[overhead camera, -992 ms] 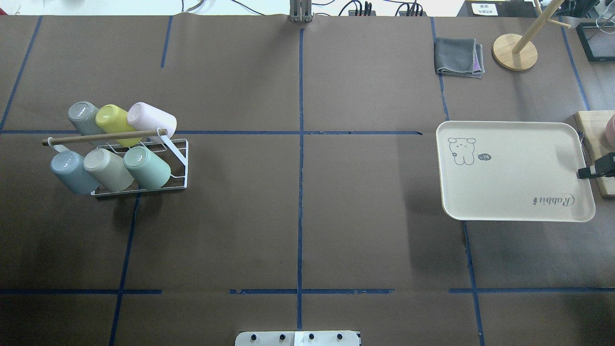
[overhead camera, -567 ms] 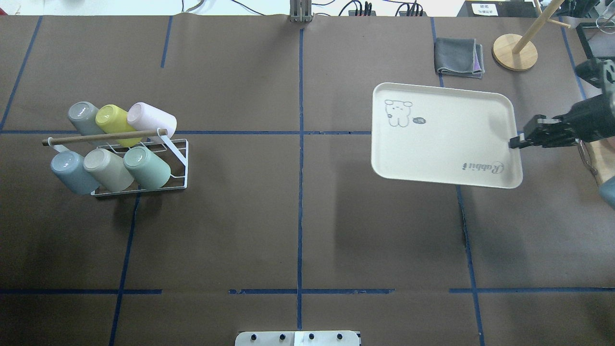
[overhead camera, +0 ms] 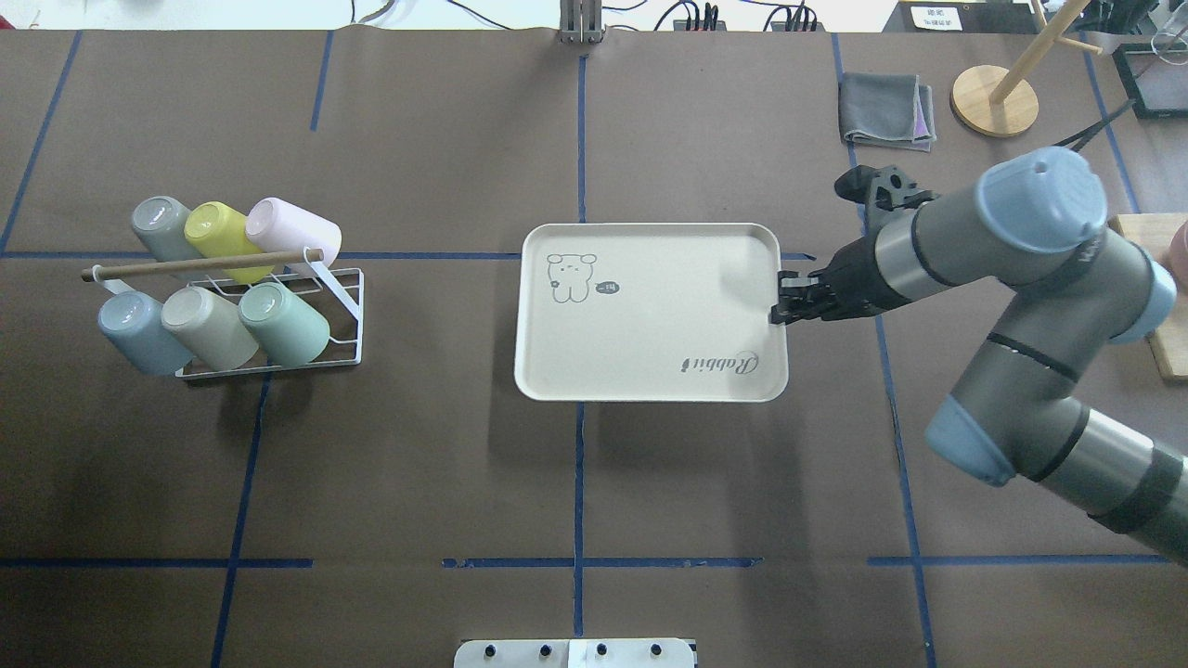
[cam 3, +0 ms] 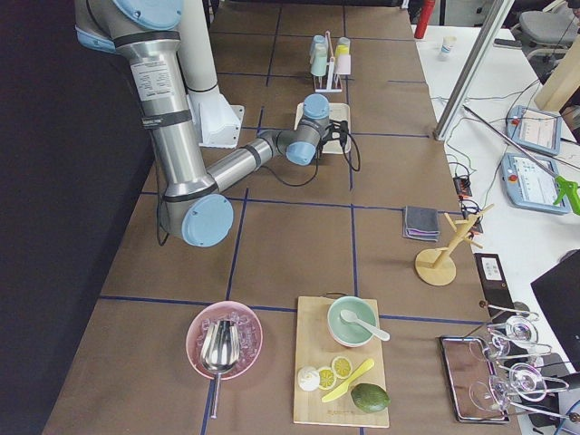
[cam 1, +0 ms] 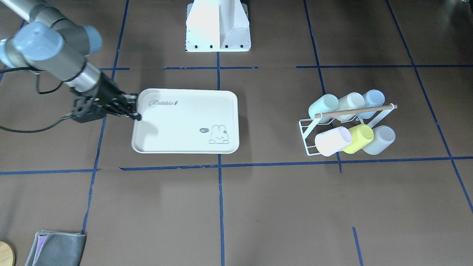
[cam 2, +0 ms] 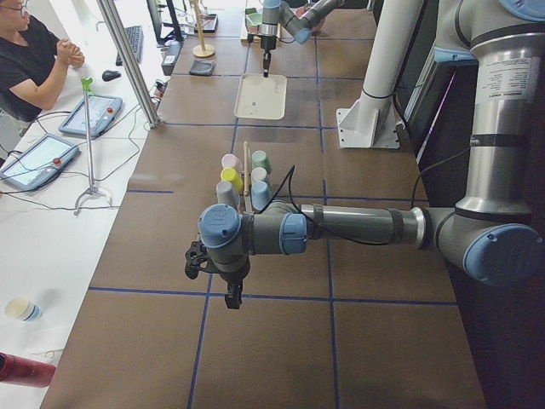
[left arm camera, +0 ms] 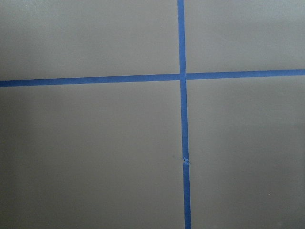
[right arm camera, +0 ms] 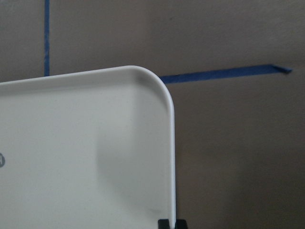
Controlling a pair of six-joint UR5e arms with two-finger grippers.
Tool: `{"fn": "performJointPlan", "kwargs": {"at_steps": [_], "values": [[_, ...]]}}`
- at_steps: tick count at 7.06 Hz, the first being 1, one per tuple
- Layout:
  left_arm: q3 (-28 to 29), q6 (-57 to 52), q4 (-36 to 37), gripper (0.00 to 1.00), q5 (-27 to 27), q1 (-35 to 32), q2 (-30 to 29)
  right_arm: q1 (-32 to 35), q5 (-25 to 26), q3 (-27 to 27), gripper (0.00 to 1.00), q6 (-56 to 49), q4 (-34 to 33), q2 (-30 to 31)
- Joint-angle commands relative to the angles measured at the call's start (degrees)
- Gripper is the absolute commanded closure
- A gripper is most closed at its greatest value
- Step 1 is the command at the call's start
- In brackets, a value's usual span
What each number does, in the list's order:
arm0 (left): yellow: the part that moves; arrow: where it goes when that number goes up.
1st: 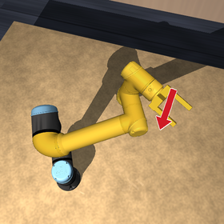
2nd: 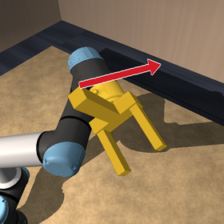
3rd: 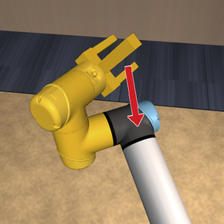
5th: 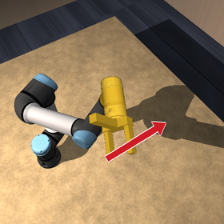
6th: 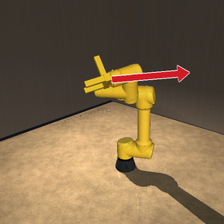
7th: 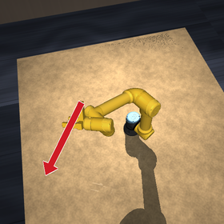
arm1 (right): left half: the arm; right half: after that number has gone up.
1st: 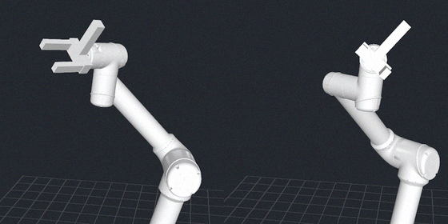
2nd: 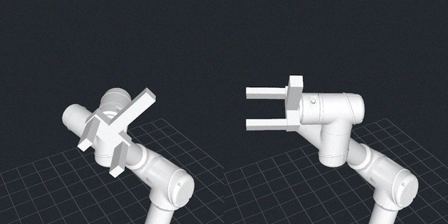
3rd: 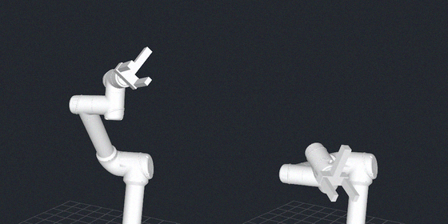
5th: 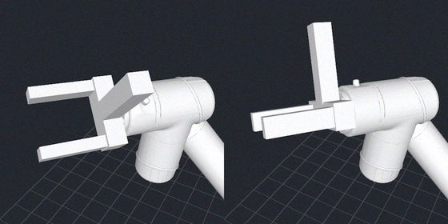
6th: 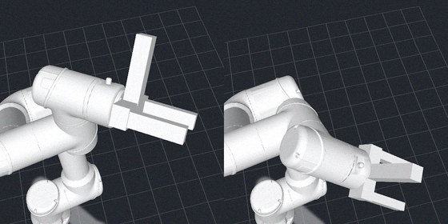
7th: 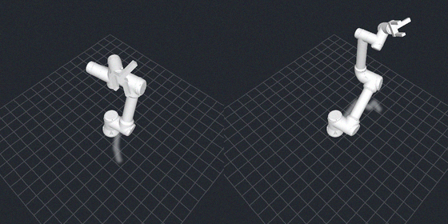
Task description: Pick up and place green cup on tray
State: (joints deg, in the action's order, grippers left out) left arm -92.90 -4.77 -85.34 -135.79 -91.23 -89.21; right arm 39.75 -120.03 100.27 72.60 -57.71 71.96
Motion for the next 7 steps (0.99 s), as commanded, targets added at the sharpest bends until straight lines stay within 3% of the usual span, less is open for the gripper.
{"fn": "performJointPlan", "kwargs": {"at_steps": [1,4,5,6,7], "values": [[0.09,0.02,0.09,0.00,0.00,0.00,0.00,-6.95,6.19,-0.42,1.00,1.58,-5.12,-4.89],[0.26,-0.07,0.00,0.00,0.00,0.00,0.00,-8.20,6.38,-1.21,0.97,1.58,-5.13,-4.98],[0.26,-0.16,0.00,0.00,0.09,0.00,0.00,-8.20,6.30,-1.30,0.34,1.49,-4.96,-5.07],[0.35,-0.24,0.00,0.00,0.09,0.00,0.00,-7.42,6.21,-0.87,0.00,1.49,-4.87,-5.33],[0.26,-0.16,0.00,0.00,0.09,0.09,-0.09,-6.80,6.03,-0.69,0.00,1.49,-5.04,-5.42]]}}
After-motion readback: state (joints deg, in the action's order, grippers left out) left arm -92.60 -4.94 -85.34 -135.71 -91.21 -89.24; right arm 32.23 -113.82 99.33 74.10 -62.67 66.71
